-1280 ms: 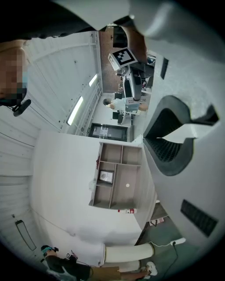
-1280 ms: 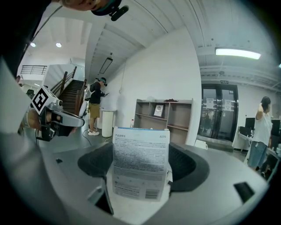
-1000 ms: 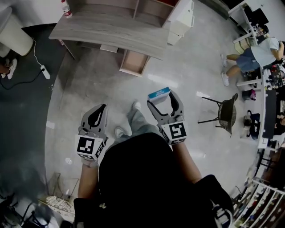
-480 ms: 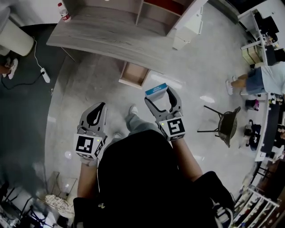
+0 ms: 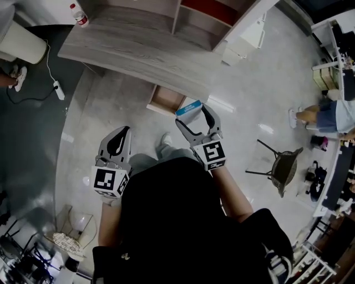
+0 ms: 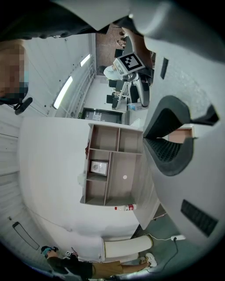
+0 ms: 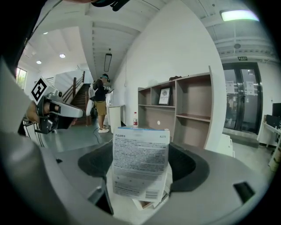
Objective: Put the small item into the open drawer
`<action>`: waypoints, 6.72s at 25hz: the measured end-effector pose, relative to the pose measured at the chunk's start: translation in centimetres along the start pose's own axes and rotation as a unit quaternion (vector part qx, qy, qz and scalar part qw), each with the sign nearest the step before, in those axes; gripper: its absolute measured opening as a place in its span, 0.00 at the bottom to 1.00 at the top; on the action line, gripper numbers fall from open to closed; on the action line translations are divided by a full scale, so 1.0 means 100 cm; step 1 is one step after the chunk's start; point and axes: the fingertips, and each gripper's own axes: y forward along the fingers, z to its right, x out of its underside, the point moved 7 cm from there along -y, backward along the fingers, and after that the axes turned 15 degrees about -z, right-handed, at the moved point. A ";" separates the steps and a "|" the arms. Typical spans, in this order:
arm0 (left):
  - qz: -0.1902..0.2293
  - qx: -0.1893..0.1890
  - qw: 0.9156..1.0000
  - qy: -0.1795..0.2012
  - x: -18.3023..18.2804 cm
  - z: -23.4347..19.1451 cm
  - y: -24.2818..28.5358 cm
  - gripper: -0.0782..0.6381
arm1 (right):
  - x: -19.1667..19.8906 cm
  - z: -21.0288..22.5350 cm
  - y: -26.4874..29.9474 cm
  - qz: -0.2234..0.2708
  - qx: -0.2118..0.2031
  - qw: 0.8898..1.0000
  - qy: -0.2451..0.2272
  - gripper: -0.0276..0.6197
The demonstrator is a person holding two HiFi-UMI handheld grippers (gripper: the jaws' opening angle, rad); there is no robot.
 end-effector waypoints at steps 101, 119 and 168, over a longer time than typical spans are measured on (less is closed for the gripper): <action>-0.096 0.001 0.995 -0.012 0.039 -0.142 -0.006 0.11 | 0.117 -0.022 0.269 -0.246 0.074 0.963 0.087 0.37; -0.030 0.023 0.999 -0.015 0.008 -0.101 0.012 0.11 | 0.003 -0.028 0.150 -0.124 0.044 0.990 0.048 0.06; 0.009 0.066 0.997 0.027 -0.032 -0.089 0.032 0.11 | -0.060 -0.023 0.011 -0.013 0.050 0.999 0.014 0.06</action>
